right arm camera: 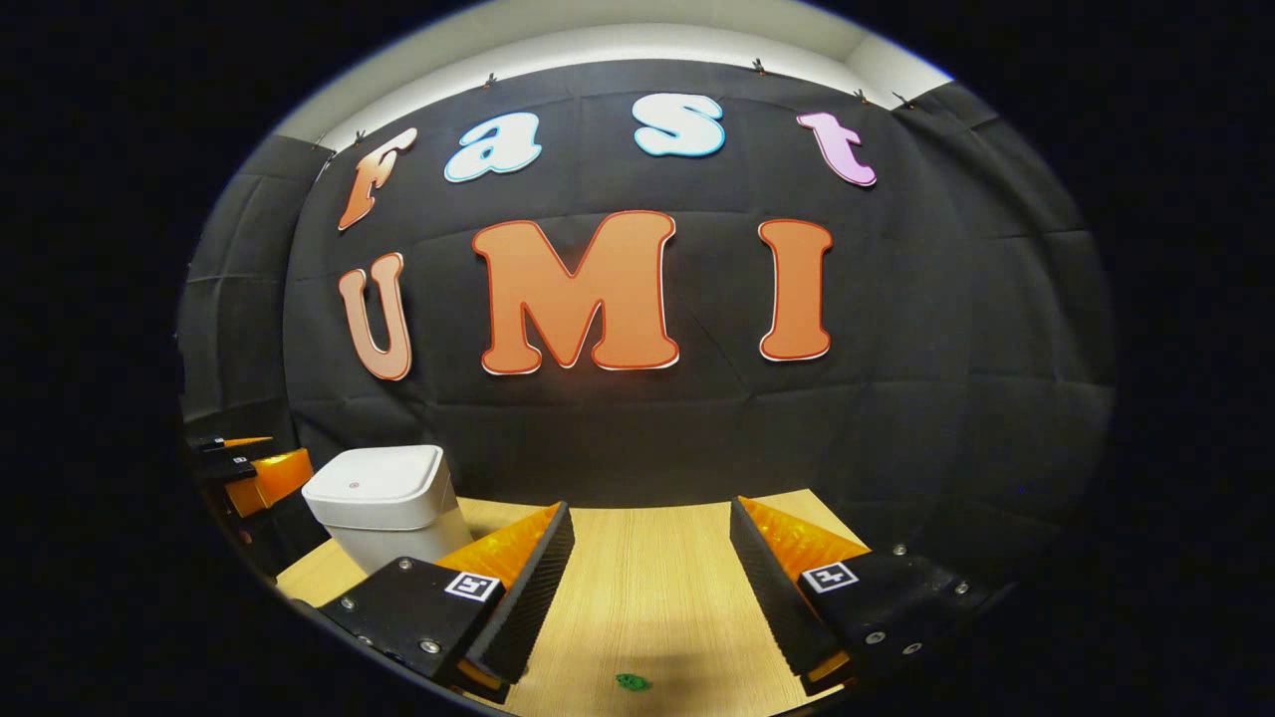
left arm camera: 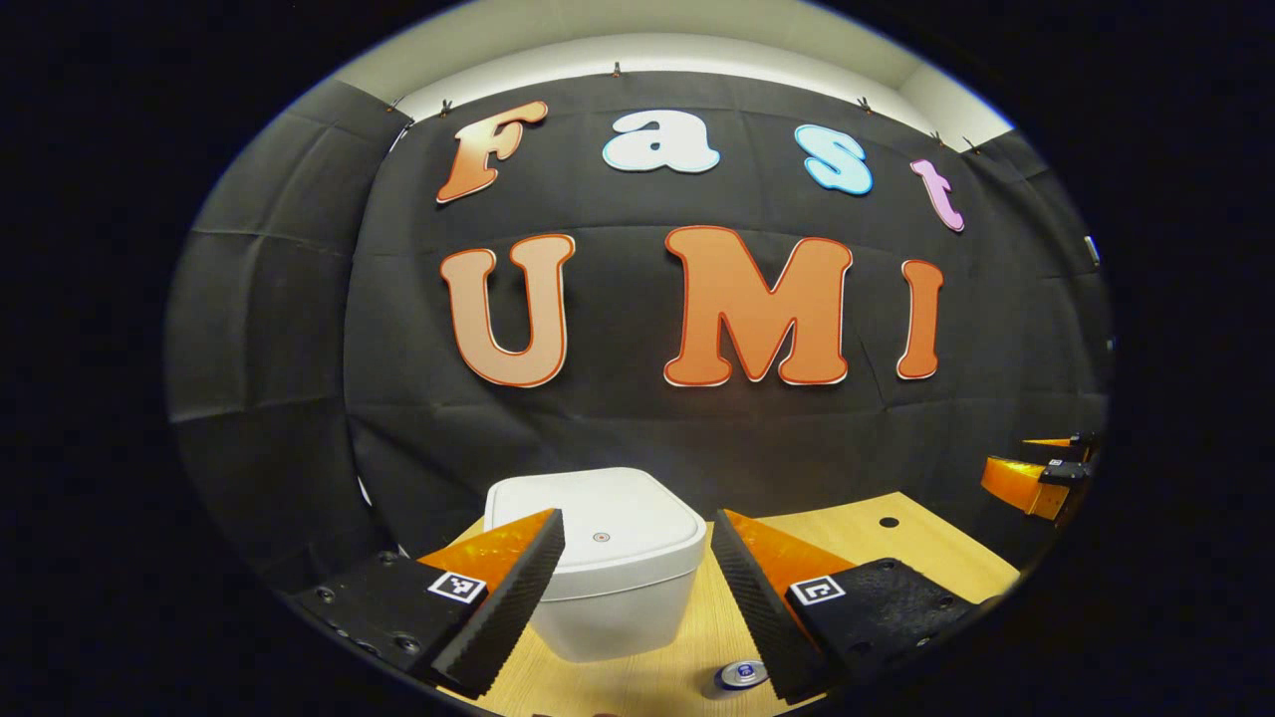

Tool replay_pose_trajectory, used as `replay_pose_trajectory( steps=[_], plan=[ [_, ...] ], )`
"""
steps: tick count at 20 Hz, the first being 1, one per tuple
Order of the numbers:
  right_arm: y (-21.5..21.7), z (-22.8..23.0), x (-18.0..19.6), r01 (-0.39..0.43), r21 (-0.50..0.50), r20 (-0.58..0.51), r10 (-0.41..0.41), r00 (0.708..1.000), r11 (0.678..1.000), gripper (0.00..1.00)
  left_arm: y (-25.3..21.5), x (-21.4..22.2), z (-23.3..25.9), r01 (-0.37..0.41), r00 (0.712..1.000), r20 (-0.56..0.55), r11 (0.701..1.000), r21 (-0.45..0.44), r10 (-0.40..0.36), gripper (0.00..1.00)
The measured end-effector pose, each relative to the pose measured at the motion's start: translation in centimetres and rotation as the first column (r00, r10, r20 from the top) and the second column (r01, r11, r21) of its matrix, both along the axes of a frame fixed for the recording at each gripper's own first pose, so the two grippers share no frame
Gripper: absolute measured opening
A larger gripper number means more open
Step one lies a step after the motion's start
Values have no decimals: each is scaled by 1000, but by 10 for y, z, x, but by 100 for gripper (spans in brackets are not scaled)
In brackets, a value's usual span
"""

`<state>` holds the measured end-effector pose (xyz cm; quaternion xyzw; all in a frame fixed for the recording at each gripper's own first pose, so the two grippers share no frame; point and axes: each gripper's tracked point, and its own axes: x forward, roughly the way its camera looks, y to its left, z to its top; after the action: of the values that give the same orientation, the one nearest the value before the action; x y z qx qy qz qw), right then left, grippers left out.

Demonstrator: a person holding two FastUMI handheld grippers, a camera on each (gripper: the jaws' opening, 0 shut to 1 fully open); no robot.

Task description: Press the lid of the desktop garbage bin to open it, pick up the crumpled paper on the desktop and throw it into the bin, then pick up the pop can on the desktop and drop it into the bin, and finally close the garbage bin lid.

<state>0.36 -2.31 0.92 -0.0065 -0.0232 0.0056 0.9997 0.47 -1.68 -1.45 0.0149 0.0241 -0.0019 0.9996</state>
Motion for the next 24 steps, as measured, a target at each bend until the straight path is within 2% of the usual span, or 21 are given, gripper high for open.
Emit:
replay_pose_trajectory(
  steps=[14,24],
  plan=[
    [2,1,5,4,-31,-9,-4,1000,1000,94,7,7,-7,-17,1000,-21,1000,-19,17,94],
    [4,1,7,3,-37,-13,-3,1000,999,94,4,7,-11,5,999,-45,1000,-31,-6,94]
  ],
)
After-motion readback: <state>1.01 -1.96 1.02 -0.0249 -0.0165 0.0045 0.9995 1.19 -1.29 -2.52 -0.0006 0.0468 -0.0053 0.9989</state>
